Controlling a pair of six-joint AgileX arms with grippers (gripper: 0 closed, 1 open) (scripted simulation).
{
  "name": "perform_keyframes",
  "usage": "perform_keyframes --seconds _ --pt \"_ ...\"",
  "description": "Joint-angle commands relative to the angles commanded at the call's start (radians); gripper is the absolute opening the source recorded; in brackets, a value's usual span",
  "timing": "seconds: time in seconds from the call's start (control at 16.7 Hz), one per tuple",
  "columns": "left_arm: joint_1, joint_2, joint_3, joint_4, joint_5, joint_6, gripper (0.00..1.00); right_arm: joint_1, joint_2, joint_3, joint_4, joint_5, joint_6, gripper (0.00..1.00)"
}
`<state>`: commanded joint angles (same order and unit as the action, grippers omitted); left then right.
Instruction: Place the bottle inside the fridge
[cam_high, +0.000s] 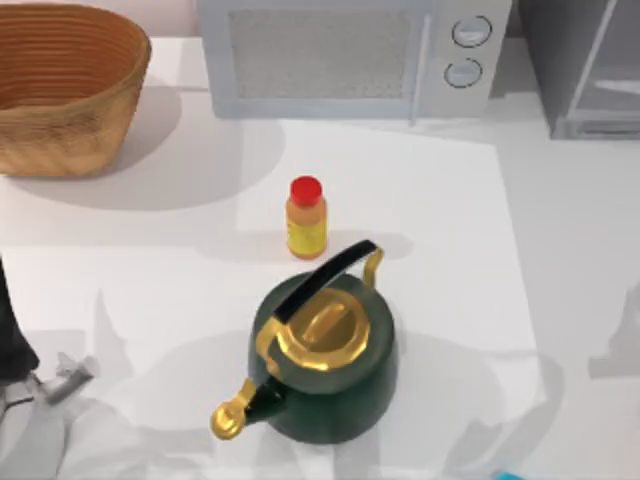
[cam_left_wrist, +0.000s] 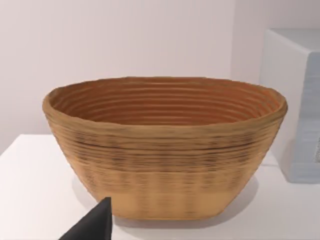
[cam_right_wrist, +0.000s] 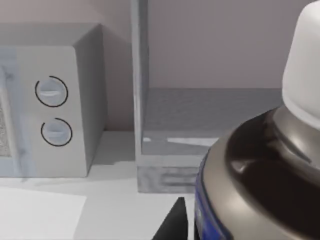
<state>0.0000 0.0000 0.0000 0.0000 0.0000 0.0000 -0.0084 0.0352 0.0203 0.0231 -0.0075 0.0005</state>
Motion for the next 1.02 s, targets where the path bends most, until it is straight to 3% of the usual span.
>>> perform_keyframes --seconds 0.36,1.02 --pt "0.0 0.0 0.0 0.0 0.0 0.0 1.0 -0.052 0.345 0.182 0.209 -0.047 0.003 0.01" --pt "0.0 0.0 0.0 0.0 0.0 0.0 1.0 -0.199 1.503 0.704 0.808 -0.181 0.01 0.01"
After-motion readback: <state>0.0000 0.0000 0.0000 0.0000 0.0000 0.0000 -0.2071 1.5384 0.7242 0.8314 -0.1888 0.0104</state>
